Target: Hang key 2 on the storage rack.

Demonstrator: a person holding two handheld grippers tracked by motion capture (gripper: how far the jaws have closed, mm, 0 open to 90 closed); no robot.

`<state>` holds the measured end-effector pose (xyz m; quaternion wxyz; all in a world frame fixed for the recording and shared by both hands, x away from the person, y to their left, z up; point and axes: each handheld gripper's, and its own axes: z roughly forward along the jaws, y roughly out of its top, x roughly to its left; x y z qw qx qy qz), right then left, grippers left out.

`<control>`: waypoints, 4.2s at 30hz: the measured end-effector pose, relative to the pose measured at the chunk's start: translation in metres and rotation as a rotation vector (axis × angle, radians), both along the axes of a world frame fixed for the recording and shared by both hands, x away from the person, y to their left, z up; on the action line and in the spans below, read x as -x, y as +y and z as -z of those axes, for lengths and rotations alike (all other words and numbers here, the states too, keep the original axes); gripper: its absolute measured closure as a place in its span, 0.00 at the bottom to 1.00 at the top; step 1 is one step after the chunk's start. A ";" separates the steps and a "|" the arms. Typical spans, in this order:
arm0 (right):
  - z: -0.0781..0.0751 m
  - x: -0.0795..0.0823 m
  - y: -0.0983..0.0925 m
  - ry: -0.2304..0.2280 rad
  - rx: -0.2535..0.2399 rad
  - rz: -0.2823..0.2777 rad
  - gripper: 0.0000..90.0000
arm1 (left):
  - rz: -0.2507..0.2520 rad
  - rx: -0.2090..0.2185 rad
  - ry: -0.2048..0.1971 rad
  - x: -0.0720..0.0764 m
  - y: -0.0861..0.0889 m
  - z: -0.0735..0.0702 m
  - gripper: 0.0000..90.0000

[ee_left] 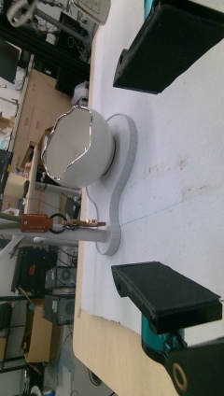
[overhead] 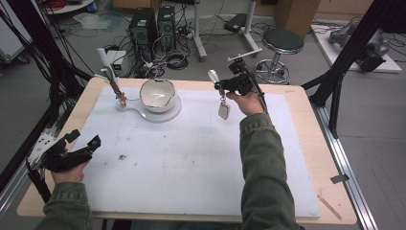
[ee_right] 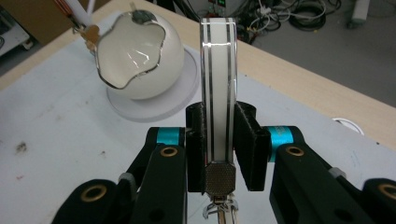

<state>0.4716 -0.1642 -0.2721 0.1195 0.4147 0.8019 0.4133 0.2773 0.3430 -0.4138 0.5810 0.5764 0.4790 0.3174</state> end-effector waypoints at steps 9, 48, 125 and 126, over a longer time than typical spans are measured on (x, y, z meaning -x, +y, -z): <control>-0.021 0.029 -0.011 -0.075 -0.119 -0.024 0.83 | -0.001 -0.001 0.000 0.000 0.000 0.000 0.11; 0.015 0.096 -0.009 -0.123 -0.171 -0.113 0.83 | 0.012 0.000 0.005 -0.002 -0.002 0.000 0.11; 0.065 0.159 0.101 -0.114 -0.366 -0.426 0.83 | 0.598 0.065 -0.017 -0.003 -0.112 -0.057 0.11; 0.065 0.160 0.102 -0.112 -0.369 -0.427 0.83 | 0.612 0.066 -0.015 -0.003 -0.114 -0.058 0.11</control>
